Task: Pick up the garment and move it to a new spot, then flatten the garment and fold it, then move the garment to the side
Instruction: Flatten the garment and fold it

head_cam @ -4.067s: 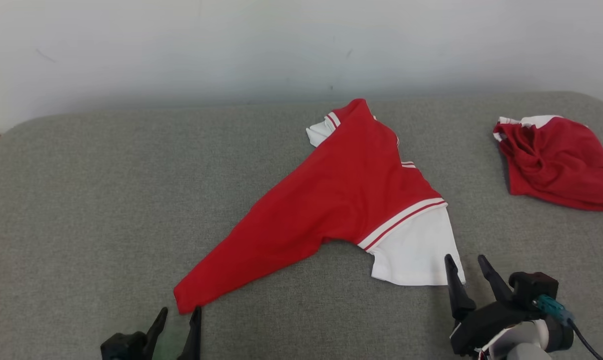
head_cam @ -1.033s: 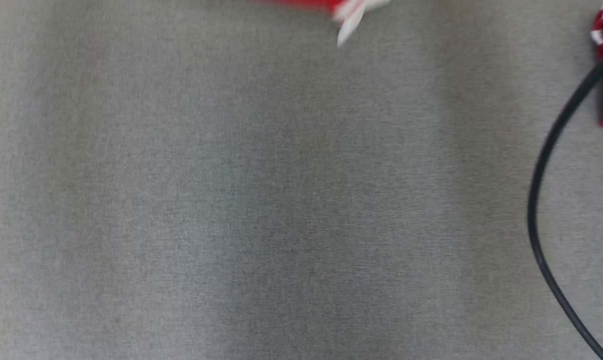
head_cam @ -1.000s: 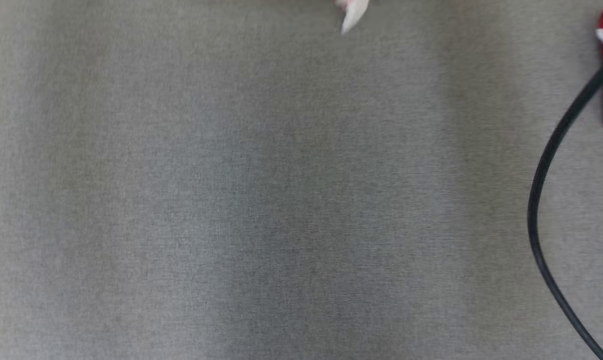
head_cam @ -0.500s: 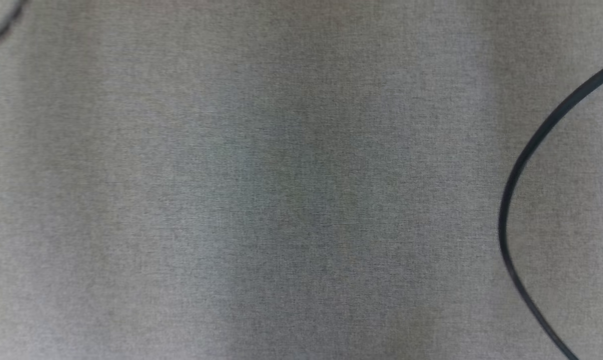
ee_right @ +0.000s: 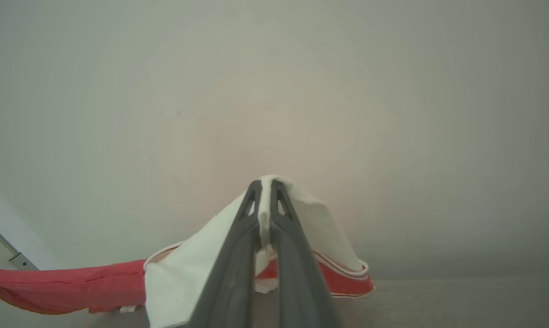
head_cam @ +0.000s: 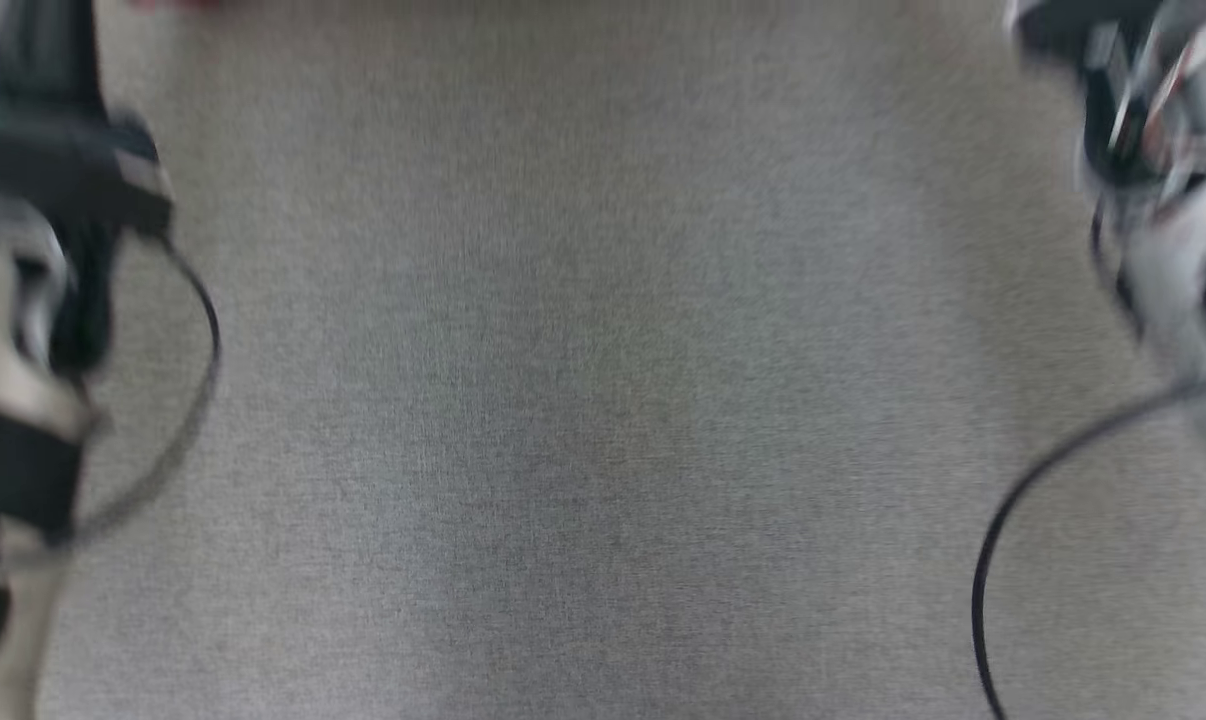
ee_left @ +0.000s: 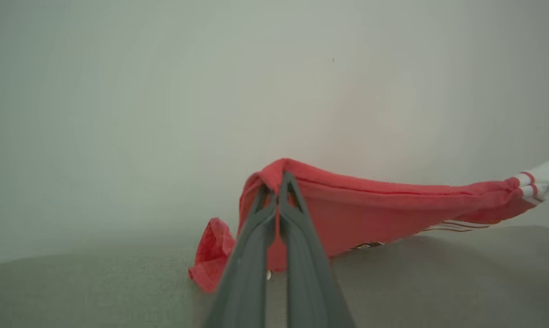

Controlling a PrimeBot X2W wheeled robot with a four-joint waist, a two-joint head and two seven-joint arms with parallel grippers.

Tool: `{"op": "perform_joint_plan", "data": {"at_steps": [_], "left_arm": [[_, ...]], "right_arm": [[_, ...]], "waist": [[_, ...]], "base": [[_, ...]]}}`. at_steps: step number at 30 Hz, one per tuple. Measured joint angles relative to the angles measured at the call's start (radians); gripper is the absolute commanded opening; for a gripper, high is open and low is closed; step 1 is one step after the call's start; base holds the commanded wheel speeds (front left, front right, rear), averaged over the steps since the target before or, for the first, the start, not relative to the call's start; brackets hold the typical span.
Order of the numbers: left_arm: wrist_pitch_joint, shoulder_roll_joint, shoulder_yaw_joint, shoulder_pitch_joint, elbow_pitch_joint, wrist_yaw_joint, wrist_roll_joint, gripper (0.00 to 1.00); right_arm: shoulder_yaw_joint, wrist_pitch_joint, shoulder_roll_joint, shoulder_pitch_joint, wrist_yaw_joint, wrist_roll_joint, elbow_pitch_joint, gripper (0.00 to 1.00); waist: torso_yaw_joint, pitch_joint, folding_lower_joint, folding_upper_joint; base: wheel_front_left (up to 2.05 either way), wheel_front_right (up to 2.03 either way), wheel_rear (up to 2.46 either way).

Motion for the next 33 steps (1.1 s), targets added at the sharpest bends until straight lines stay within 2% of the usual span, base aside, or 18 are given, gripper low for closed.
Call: {"op": "perform_joint_plan", "data": {"at_steps": [5, 10, 18, 21, 26, 33], "left_arm": [[0.000, 0.004, 0.013, 0.224, -0.115, 0.038, 0.000, 0.00], [0.000, -0.016, 0.028, 0.429, -0.193, 0.063, -0.016, 0.00], [0.000, -0.063, 0.071, 0.674, -0.237, 0.077, -0.019, 0.00], [0.000, -0.089, 0.076, 0.751, -0.238, 0.068, -0.008, 0.00], [0.000, -0.123, 0.109, 0.867, -0.238, 0.058, 0.020, 0.00], [0.000, -0.159, 0.190, 1.000, -0.252, 0.067, 0.060, 0.00]], "right_arm": [[-0.009, -0.009, -0.040, 0.230, 0.000, 0.007, -0.113, 0.00], [-0.055, -0.010, -0.055, 0.447, 0.000, -0.007, -0.201, 0.00], [-0.156, 0.045, -0.041, 0.799, 0.000, 0.013, -0.314, 0.00], [-0.207, 0.064, -0.039, 0.916, 0.000, -0.008, -0.342, 0.00], [-0.259, 0.146, -0.025, 1.089, 0.000, -0.044, -0.437, 0.00], [-0.319, 0.298, -0.005, 1.280, 0.000, -0.070, -0.605, 0.00]], "waist": [[-0.016, -0.070, -0.0001, -0.0001], [-0.029, -0.138, -0.0002, -0.0001], [-0.033, -0.252, -0.0002, -0.0002], [-0.029, -0.292, -0.0001, -0.0001], [-0.022, -0.352, -0.0001, -0.0002], [-0.022, -0.420, 0.0000, -0.0002]], "base": [[0.00, 0.00, 0.00], [0.00, 0.00, 0.00], [0.00, 0.00, 0.00], [0.00, 0.00, 0.00], [0.00, 0.00, 0.00], [0.00, 0.00, 0.00]]}}
